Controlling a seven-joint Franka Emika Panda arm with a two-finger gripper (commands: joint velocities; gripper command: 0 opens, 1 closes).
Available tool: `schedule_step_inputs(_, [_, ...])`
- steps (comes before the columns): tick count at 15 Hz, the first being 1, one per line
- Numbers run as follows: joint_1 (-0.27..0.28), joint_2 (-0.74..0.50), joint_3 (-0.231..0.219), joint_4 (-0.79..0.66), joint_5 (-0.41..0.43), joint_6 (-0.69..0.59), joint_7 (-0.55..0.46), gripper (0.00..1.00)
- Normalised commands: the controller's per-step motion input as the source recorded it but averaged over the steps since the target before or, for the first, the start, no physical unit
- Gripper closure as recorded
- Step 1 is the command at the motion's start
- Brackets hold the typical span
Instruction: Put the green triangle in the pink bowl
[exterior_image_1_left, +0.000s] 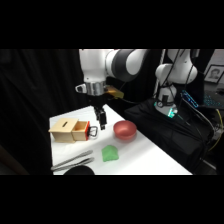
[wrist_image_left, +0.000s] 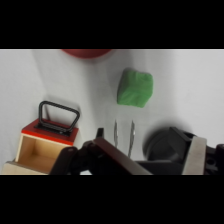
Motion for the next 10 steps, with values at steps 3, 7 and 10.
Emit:
schedule_step_inputs(3, [0.090, 0.14, -0.010, -0.03, -0.041, 0.33, 0.23, 0.00])
schedule_step_inputs(7, [0.086, 0.14, -0.035, -0.05, -0.075, 0.34, 0.18, 0.00])
schedule_step_inputs(10, [0.117, 0.03, -0.063, -0.14, -0.107, 0.27, 0.21, 0.00])
